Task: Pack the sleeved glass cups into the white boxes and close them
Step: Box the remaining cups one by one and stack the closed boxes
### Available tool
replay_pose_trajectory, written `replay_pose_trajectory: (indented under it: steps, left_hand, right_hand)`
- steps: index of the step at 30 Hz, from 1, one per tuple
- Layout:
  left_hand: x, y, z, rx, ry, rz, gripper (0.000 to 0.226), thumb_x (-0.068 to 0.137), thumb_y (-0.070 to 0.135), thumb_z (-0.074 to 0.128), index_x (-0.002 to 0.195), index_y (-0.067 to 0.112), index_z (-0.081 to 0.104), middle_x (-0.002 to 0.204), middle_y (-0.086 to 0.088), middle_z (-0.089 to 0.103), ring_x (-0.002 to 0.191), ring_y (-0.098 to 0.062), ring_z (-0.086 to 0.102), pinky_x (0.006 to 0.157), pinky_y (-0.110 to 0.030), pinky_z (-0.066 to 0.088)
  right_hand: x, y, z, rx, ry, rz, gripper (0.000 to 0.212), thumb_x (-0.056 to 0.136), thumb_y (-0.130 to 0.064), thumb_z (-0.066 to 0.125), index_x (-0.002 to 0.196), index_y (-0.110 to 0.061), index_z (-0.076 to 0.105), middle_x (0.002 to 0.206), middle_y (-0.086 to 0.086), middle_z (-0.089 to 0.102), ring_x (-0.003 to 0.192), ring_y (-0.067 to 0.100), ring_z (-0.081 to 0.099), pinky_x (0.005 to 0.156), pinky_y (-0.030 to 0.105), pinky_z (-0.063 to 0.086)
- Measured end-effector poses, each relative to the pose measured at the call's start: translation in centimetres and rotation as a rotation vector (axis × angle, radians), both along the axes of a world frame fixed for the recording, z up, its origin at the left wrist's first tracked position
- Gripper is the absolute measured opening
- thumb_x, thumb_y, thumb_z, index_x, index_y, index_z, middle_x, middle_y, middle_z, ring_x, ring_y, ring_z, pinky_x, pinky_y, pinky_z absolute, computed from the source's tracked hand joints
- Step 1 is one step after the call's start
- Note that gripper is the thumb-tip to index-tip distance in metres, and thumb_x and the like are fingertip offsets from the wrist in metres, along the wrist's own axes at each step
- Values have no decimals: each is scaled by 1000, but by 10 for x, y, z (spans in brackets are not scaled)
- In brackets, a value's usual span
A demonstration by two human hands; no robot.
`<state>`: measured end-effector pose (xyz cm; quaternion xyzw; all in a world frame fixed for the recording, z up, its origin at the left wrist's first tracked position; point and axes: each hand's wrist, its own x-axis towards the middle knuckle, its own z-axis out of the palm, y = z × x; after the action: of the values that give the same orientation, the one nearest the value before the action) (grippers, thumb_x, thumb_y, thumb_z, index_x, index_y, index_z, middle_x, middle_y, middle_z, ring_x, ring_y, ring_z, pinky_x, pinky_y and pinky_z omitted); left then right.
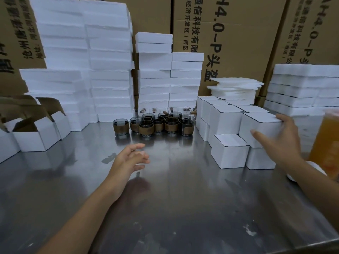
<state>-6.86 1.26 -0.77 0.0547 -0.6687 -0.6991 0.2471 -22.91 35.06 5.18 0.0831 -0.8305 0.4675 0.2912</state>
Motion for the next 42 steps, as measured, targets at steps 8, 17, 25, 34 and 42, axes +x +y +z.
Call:
replay_pose_trajectory:
  steps: [8,17,25,34,42]
  left_hand:
    - [-1,4,1,-32,-25,-8,18,93,10,53,104,22,61,77,5,70,79,-13,69,76,-27,51]
    - [7,6,3,-78,-81,194,22,92,3,50,91,23,59,74,2,63,68,-5,61,67,-19,45]
    - [2,-15,-2,-157,-134,449,16,90,4,51,96,15,60,82,2,57,71,-5,53,55,-4,38]
    - [8,-127,16,-286,-292,784,18,91,11,51,101,25,53,117,-5,54,92,-16,51,64,-19,42]
    - [25,-233,26,-388,-414,1009,50,89,10,58,134,16,38,96,-16,58,75,-25,53,66,-35,42]
  right_hand:
    - [51,-44,12,153,276,-19,73,82,-24,68,143,-15,27,154,9,16,141,23,17,113,42,22]
    - [107,-182,-48,34,-181,750,12,84,-7,65,85,-19,63,85,-10,63,80,6,58,66,4,39]
    - [76,-222,-68,33,-204,721,21,86,-6,63,75,-24,62,78,-6,64,77,12,59,67,17,43]
    - [83,-218,-56,225,86,737,28,81,-6,67,74,-32,59,76,-12,62,85,0,57,73,9,40]
    - [83,-216,-58,371,210,726,27,73,4,73,72,-21,63,71,-14,57,74,3,52,71,11,37]
